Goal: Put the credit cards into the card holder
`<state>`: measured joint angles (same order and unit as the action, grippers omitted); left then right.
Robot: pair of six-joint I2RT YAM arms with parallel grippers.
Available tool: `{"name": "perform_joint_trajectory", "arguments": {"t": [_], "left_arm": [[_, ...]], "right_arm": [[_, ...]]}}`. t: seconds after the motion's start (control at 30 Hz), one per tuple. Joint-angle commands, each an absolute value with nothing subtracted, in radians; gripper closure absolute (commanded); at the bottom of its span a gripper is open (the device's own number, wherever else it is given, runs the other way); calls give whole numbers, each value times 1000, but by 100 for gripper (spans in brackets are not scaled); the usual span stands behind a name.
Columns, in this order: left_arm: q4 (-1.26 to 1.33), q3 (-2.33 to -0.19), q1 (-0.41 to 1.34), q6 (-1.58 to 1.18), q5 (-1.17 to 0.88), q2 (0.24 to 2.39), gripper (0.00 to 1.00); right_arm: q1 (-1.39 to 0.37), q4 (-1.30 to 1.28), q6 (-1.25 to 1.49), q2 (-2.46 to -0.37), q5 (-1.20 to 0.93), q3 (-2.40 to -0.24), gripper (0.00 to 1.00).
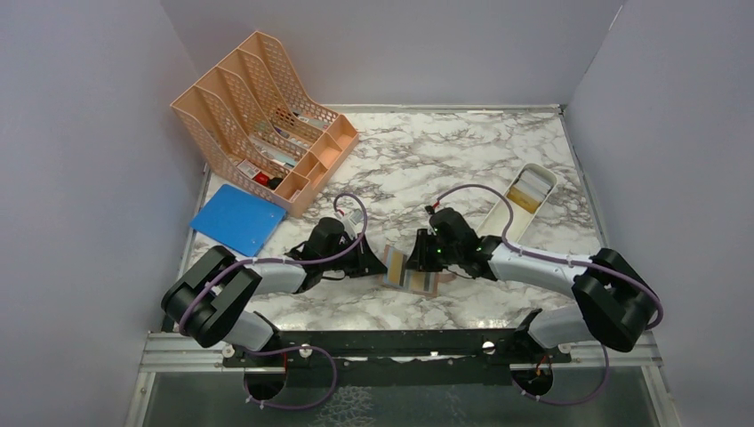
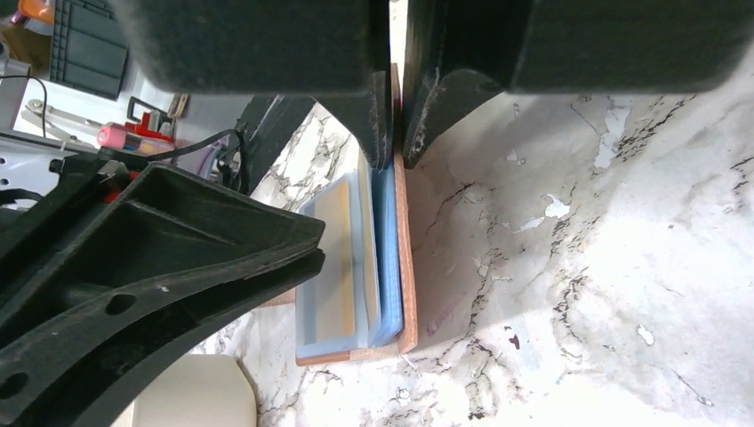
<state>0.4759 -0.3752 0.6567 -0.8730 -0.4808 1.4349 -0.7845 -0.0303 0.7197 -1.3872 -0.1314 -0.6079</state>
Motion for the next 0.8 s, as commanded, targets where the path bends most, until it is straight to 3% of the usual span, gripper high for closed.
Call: {"name": "perform_joint_trajectory", "arguments": {"t": [0.0,0.47,0.63,0.77], "left_arm": [[469,-376,662,-856,-459,1449,87],[471,-436,681,-854,-485,1501,75],[469,-435,681,-861,-496,1484,98],[385,-439,680,-845,-480,1436,100]], "right_arm": [[-790,-132,672,-1334,-33,-651,73],[-790,-273,622,-1223,99,-634,73],[-789,-269,620,-1231,108,-613,73],[-789,-222,630,-1249,70,-584,74]]}}
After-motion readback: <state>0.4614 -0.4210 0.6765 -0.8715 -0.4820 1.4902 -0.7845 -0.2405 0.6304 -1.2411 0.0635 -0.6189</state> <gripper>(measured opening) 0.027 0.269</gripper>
